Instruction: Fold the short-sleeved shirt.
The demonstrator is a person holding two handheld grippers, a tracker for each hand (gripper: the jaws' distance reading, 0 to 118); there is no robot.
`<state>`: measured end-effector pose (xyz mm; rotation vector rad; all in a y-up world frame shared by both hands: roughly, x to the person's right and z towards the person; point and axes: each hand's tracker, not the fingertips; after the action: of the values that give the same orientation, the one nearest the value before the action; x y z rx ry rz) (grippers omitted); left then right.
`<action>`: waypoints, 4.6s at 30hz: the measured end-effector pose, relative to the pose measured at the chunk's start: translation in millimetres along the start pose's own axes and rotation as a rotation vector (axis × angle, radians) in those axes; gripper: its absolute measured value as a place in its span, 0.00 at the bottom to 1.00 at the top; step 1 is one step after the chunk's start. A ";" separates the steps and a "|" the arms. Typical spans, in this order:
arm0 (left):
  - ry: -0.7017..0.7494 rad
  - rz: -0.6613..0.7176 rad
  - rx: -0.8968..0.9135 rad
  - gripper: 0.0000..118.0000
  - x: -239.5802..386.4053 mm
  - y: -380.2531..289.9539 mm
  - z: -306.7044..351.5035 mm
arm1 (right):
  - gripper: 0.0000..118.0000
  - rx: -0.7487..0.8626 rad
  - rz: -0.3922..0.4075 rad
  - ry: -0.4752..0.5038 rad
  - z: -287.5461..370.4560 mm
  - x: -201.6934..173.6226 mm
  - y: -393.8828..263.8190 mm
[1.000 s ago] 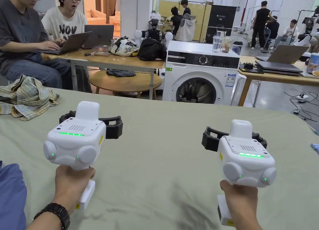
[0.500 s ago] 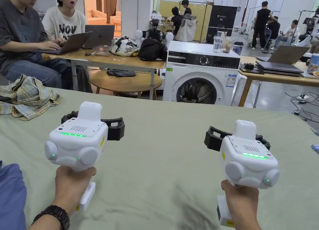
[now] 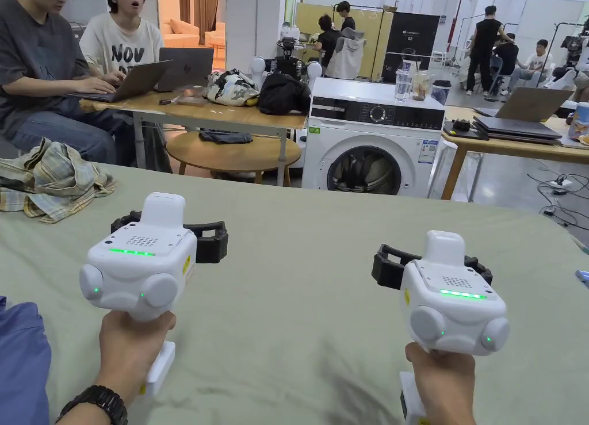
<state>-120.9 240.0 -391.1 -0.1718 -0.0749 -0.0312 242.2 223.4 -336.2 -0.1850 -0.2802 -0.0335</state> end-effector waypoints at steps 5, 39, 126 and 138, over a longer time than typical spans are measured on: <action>0.008 0.032 -0.006 0.97 -4.4 0.2 1.1 | 1.00 0.001 -0.015 -0.001 5.5 0.4 0.9; 0.018 -0.012 0.048 0.00 13.0 1.3 30.1 | 0.00 0.087 -0.023 -0.031 12.2 -3.7 -3.9; -0.404 -0.012 -0.274 0.00 72.1 106.4 22.8 | 0.00 -0.028 0.060 0.096 50.5 -13.7 -10.4; -0.671 -0.072 -0.576 0.02 256.7 -28.7 -3.9 | 0.00 -0.071 0.059 -0.099 71.2 91.4 -27.5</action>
<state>134.1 204.7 -370.3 -0.7522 -0.7456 -0.0653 309.1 209.1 -238.7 -0.2661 -0.3727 0.0240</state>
